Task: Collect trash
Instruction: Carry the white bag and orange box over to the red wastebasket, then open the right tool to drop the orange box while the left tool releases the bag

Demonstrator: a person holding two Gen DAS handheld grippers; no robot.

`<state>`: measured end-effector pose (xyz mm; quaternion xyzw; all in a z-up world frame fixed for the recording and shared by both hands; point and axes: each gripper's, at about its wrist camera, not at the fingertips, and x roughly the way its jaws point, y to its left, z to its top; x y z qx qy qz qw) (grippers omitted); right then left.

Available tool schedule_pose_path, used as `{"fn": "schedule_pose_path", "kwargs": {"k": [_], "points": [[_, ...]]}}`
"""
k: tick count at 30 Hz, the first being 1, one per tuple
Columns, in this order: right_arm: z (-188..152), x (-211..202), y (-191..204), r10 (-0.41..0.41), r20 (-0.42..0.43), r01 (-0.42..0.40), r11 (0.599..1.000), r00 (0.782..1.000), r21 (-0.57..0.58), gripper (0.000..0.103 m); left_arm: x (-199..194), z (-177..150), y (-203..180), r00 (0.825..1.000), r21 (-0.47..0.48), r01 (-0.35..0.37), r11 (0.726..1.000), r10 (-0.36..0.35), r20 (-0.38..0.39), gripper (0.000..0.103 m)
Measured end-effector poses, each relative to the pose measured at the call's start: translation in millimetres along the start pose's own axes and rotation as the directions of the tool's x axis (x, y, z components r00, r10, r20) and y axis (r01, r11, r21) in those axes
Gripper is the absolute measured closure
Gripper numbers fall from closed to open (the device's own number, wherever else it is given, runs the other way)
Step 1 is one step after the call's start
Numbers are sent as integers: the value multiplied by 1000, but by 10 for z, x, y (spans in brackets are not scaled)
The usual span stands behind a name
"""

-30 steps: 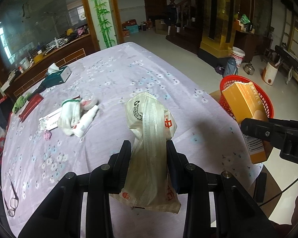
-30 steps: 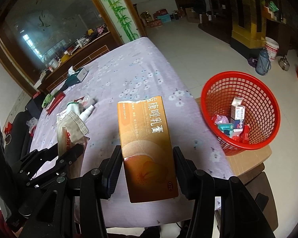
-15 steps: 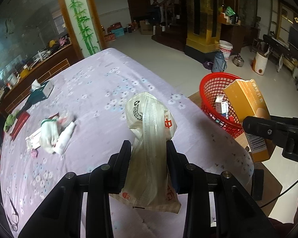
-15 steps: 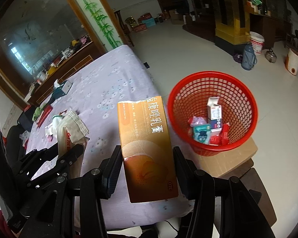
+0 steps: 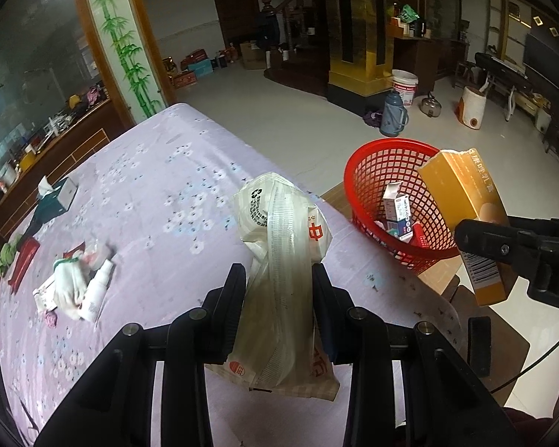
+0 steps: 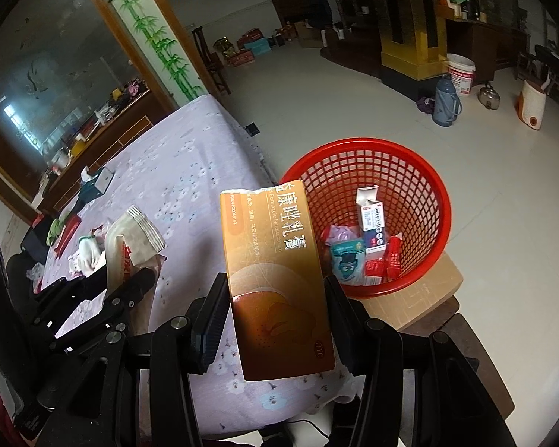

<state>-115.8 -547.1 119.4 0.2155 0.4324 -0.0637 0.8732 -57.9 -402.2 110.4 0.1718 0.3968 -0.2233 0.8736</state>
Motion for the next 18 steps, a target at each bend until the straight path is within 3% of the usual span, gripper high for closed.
{"fn": "schedule_pose_path", "kwargs": {"k": [4, 11, 18], "points": [[78, -30, -137, -16, 17, 15, 999, 1000, 34, 49, 43, 86, -21, 1000, 12, 28, 1000, -28, 7, 69], [359, -188, -511, -61, 78, 51, 991, 995, 124, 48, 158, 382, -132, 988, 15, 152, 988, -152, -2, 69], [647, -160, -798, -84, 91, 67, 983, 992, 174, 48, 342, 706, -401, 955, -10, 294, 956, -294, -44, 69]]}}
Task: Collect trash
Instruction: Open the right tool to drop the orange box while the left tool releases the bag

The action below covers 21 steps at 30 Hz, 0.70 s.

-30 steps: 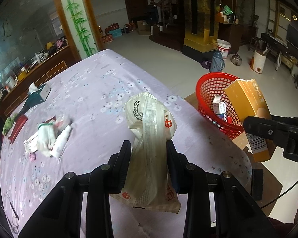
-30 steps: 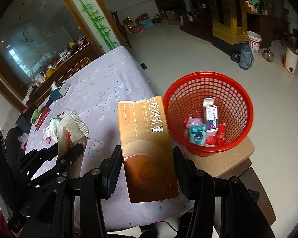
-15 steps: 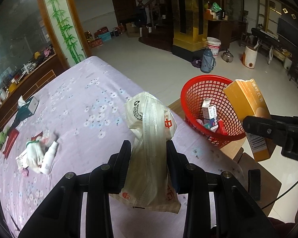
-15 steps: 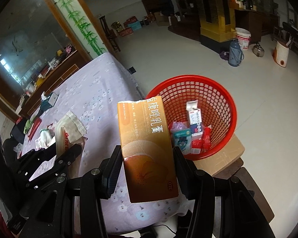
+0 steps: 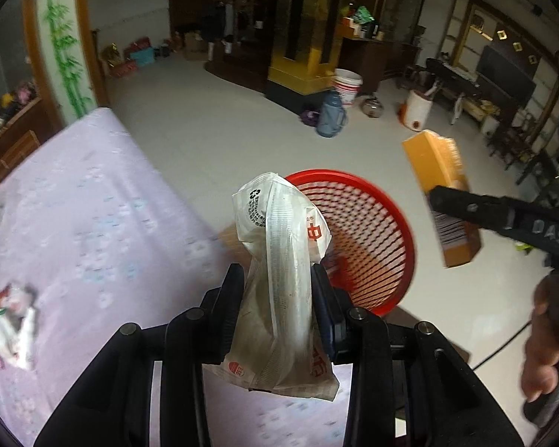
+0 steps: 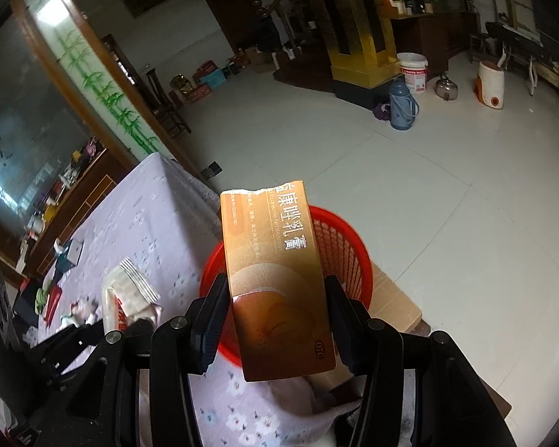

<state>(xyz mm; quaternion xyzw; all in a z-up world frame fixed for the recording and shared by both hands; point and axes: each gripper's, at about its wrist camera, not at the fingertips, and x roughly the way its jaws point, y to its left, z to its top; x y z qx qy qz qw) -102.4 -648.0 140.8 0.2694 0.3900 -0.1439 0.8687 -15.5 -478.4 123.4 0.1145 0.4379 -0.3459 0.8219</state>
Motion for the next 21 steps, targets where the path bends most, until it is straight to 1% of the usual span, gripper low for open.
{"fn": "schedule_pose_path", "kwargs": {"k": [8, 10, 11, 12, 14, 18, 21], "points": [[207, 302, -141, 0, -37, 1, 1000, 999, 24, 48, 326, 166, -165, 998, -18, 55, 998, -55, -23, 68], [246, 380, -149, -5, -47, 6, 1000, 999, 12, 48, 398, 210, -211, 997, -14, 80, 997, -80, -20, 61], [254, 390, -161, -2, -49, 2, 1000, 999, 11, 48, 423, 219, -223, 996, -15, 81, 997, -81, -22, 49], [260, 394, -166, 0, -51, 0, 1000, 999, 12, 48, 428, 222, -224, 997, -18, 75, 997, -76, -18, 42], [255, 349, -179, 11, -38, -10, 1000, 999, 14, 48, 392, 210, -232, 997, -23, 71, 997, -72, -4, 41], [231, 209, -159, -2, -9, 2, 1000, 1000, 1, 48, 286, 156, -185, 998, -45, 62, 997, -61, 8, 41], [190, 113, -123, 5, -1, -5, 1000, 1000, 5, 45, 154, 70, -115, 999, -62, 46, 997, -45, 23, 38]]}}
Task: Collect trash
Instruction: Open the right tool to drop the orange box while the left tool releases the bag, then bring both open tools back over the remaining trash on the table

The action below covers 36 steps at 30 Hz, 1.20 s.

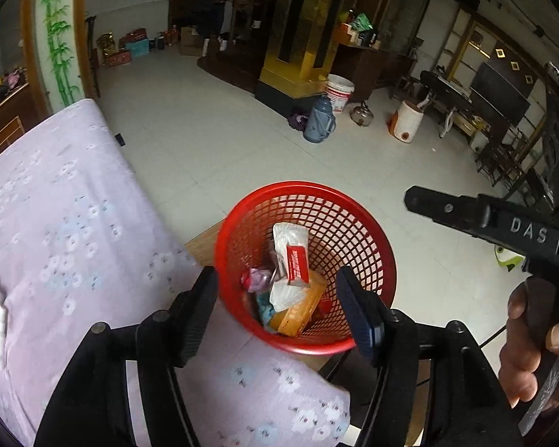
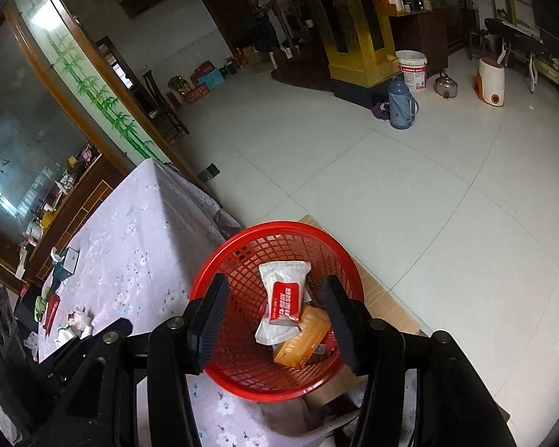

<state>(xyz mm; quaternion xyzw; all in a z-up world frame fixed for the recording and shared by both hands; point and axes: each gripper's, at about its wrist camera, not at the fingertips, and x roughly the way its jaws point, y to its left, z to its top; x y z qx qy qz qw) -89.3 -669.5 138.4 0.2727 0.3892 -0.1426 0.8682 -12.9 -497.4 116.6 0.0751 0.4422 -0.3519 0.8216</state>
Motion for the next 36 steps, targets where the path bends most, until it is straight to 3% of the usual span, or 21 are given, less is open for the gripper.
{"fn": "schedule_pose_path", "kwargs": {"k": [7, 18, 29, 36], "points": [[-182, -53, 276, 59, -25, -60, 998, 998, -34, 44, -313, -204, 232, 999, -51, -47, 998, 48, 23, 37], [-719, 72, 908, 119, -139, -139, 979, 983, -147, 42, -775, -692, 576, 986, -113, -160, 981, 163, 22, 37], [-1269, 205, 1718, 165, -249, -241, 917, 954, -317, 42, -1240, -1212, 1216, 970, -275, -233, 933, 243, 4, 37], [-1487, 290, 2077, 169, -294, -270, 898, 941, -348, 42, -1537, -1497, 1597, 958, -358, -266, 895, 286, 4, 37]]}}
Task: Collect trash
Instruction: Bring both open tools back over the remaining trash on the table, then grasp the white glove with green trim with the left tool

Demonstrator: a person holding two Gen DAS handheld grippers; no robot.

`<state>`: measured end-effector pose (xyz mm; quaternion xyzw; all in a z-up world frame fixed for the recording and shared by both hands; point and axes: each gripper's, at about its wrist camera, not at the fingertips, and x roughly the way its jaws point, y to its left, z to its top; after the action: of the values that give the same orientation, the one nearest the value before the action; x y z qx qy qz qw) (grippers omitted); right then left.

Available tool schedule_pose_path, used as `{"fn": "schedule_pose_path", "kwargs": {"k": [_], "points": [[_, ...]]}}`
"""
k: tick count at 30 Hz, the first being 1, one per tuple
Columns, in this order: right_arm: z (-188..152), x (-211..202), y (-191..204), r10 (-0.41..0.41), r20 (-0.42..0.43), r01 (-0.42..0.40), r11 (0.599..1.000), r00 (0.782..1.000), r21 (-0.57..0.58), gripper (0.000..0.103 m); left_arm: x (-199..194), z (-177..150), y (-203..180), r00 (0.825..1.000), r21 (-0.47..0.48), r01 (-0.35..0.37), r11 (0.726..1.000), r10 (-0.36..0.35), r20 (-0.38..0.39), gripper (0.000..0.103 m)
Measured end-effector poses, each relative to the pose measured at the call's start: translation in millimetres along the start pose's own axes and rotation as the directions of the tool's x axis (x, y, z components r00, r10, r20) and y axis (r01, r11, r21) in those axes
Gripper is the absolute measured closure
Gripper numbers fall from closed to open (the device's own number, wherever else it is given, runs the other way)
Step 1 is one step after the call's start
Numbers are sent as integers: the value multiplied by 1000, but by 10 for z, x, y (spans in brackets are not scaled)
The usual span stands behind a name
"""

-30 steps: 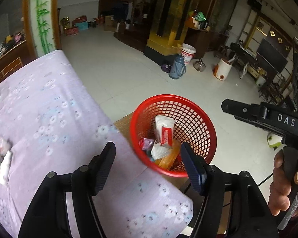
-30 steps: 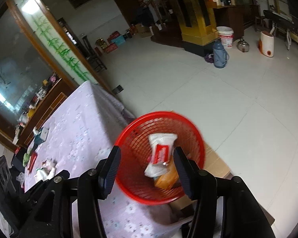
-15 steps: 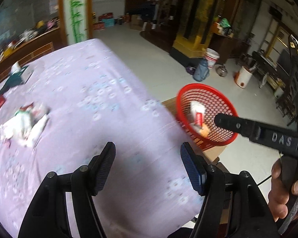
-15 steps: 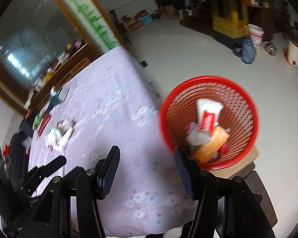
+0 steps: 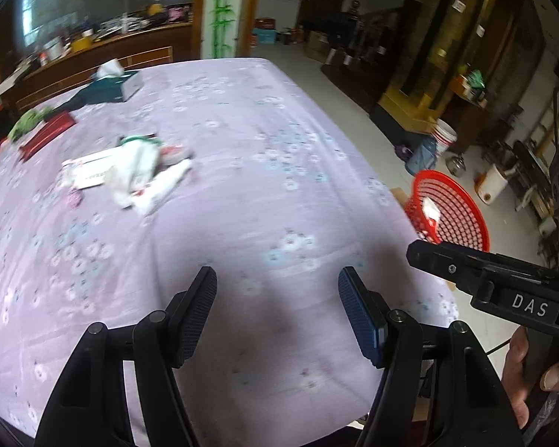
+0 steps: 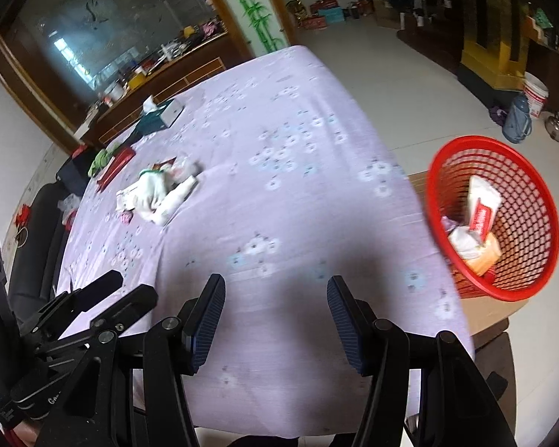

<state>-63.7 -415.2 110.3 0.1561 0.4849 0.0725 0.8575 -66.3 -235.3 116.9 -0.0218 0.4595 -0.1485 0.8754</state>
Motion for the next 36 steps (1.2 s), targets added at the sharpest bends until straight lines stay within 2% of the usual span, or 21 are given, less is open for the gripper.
{"fn": "schedule_pose_path", "kwargs": {"k": [2, 6, 13, 16, 20, 28, 32, 34, 35, 36], "points": [[-2, 63, 138, 1, -14, -2, 1000, 1000, -25, 42, -49, -7, 166, 1000, -20, -18, 1000, 18, 10, 37], [-6, 144, 356, 60, -46, -62, 997, 997, -41, 42, -98, 47, 537, 997, -48, -69, 996, 70, 19, 37], [-28, 220, 585, 60, -69, -65, 995, 996, -71, 42, 23, 313, 1216, 987, -66, -158, 985, 158, 3, 37], [-17, 215, 627, 53, -65, -57, 996, 996, -67, 42, 184, 461, 1438, 987, -83, -158, 984, 158, -15, 37], [-12, 198, 635, 32, -57, -35, 998, 998, -54, 42, 502, 645, 1663, 991, -114, -124, 986, 118, -62, 37], [-41, 170, 483, -27, -46, 29, 999, 999, 27, 42, 1060, 895, 1860, 988, -121, -93, 988, 76, -135, 37], [-46, 171, 428, -50, -45, 53, 997, 998, 64, 42, 1394, 963, 1894, 980, -115, -86, 990, 63, -189, 37], [-39, 185, 440, -57, -48, 60, 996, 997, 68, 42, 1468, 978, 1908, 981, -130, -74, 989, 49, -188, 42], [-27, 202, 453, -57, -51, 60, 996, 997, 68, 42, 1494, 980, 1921, 982, -138, -67, 988, 41, -183, 54], [-12, 223, 474, -57, -54, 60, 996, 997, 66, 42, 1505, 977, 1933, 983, -147, -54, 988, 27, -180, 59]]}}
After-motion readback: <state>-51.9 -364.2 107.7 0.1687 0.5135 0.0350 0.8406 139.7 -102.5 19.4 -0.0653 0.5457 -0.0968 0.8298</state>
